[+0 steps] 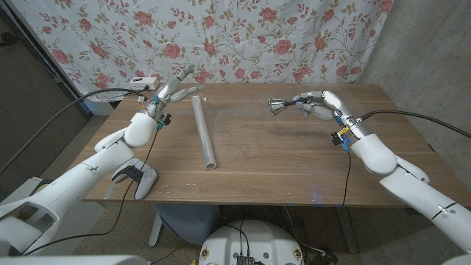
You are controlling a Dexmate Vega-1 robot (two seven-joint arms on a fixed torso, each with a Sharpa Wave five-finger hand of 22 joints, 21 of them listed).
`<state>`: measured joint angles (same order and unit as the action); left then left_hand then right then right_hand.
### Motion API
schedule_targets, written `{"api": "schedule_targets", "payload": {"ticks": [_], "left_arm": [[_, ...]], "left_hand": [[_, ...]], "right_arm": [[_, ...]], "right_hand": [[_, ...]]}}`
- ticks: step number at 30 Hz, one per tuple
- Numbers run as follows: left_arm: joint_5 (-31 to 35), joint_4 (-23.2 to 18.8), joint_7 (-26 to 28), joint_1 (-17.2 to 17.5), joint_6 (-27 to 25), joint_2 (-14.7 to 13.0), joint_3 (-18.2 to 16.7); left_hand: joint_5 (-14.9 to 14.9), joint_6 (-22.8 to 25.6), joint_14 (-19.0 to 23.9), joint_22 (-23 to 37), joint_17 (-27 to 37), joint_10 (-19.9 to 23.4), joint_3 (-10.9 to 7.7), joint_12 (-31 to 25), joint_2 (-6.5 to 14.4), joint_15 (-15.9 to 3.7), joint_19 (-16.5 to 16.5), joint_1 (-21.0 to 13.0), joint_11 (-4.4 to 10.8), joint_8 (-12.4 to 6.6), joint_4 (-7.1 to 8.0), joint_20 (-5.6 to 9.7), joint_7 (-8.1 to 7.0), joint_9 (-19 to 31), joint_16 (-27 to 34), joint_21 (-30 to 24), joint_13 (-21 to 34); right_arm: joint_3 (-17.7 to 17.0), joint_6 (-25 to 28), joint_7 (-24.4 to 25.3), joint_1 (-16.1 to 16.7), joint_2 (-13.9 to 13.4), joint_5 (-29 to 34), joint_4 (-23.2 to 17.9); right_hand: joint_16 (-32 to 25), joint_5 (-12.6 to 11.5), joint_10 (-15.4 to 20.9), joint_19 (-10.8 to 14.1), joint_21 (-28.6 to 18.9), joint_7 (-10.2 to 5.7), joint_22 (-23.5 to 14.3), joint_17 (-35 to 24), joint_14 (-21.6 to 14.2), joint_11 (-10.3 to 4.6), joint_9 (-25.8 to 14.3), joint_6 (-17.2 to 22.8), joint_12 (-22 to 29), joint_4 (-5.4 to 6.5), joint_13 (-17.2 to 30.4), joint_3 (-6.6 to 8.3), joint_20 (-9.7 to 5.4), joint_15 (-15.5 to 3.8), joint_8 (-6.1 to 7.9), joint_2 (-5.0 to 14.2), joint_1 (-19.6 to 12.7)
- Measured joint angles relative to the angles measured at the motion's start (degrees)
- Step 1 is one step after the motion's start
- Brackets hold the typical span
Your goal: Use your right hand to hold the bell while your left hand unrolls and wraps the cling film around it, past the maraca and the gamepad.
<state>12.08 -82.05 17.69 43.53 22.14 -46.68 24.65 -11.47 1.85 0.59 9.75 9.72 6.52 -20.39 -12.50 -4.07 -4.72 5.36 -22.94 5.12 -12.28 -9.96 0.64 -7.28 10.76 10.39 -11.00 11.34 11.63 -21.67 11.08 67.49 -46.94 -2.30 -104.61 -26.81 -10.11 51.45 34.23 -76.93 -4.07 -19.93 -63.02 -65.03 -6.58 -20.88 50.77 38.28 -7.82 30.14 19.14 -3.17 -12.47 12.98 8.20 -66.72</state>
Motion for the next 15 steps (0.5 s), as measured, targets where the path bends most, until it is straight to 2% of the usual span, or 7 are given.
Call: {"api": "schedule_targets", "payload": {"ticks": [5,15], "left_arm": [[2.5,-0.1,0.5,-0.7,-0.2,-1.0,0.5],[7.6,0.2,2.5,-1.7,-0.2,-2.5,1.4]], "left_hand": [[0.0,0.9,0.2,0.0,0.0,0.0,0.0,0.0,0.0,-0.23,0.3,-0.6,0.0,-0.11,0.0,0.28,0.18,0.1,0.0,0.0,0.0],[0.0,-0.1,0.2,0.0,0.0,0.2,-0.24,0.0,-0.4,-0.86,0.7,-1.1,0.22,0.07,0.24,0.72,-0.83,0.1,0.0,0.0,0.0]], "right_arm": [[-0.2,-0.1,0.0,0.2,-0.1,0.0,0.0],[-0.9,-0.1,0.0,0.7,-0.4,0.0,-0.4]], "right_hand": [[0.0,0.0,0.0,0.0,-0.2,0.0,0.3,0.0,0.0,0.01,0.0,0.0,0.0,-0.01,0.3,0.01,0.0,0.0,0.0,-0.15,0.2],[0.3,0.0,0.0,-0.4,-0.2,-0.01,0.7,0.0,-0.3,0.04,0.0,0.0,0.0,-0.24,0.3,0.24,0.0,-0.31,0.0,-0.15,0.2]]}}
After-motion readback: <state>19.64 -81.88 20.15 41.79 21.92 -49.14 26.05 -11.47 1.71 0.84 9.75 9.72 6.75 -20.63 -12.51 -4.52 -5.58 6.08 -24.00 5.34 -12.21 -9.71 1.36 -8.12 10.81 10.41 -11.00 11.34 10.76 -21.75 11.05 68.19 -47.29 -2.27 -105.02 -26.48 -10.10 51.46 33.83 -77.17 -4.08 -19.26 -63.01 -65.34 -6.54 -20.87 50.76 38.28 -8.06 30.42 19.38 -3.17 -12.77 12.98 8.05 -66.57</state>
